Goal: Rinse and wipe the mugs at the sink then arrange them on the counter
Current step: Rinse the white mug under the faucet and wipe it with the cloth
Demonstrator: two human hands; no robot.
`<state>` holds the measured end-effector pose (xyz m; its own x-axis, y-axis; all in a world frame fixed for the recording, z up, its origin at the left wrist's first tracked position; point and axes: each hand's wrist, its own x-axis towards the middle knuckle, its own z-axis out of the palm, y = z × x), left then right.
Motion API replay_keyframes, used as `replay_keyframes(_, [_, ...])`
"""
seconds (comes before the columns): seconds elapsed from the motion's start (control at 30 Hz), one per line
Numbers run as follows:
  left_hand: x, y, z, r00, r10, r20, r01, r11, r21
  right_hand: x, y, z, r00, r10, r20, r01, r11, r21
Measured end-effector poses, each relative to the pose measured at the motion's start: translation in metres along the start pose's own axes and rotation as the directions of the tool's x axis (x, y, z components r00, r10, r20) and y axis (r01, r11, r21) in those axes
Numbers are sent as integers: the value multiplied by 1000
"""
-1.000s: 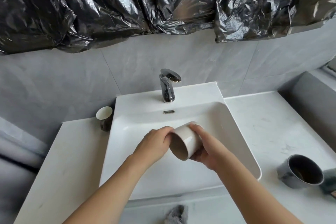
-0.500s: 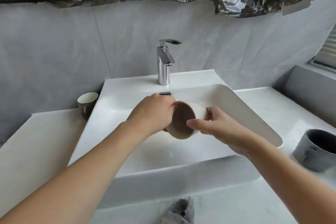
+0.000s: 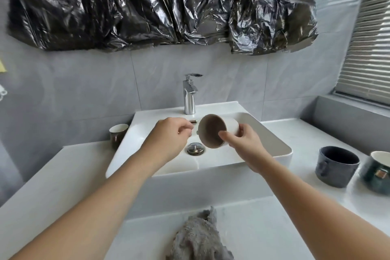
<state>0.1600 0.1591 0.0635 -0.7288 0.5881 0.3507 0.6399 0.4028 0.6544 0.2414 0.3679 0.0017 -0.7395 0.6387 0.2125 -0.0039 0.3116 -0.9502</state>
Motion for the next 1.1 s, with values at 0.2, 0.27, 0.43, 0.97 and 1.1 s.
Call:
replay_keyframes(0.2, [-63,16,-3,848,-77,524,-15,986,168,13,6,5,998,-44,54,48,996,-74])
replay_keyframes(0.27, [-79,15,13,702,-128,701,-120,948,293,16,9,5,998,-44,54,47,997,-59])
replay_keyframes(0.43, [-111,-8,69,618,-270,738,-289,795,533,16,13,2,997,-53,58,55,998,-29])
replay_keyframes(0.97, [2,24,-13,894,38,-447,9,995,103,18,15,2,984,-28,178,13,997,81])
replay_keyframes(1.1, [14,11,30,878,153,-454,-82,982,172,23,15,1,982,-32,186,-1,985,175])
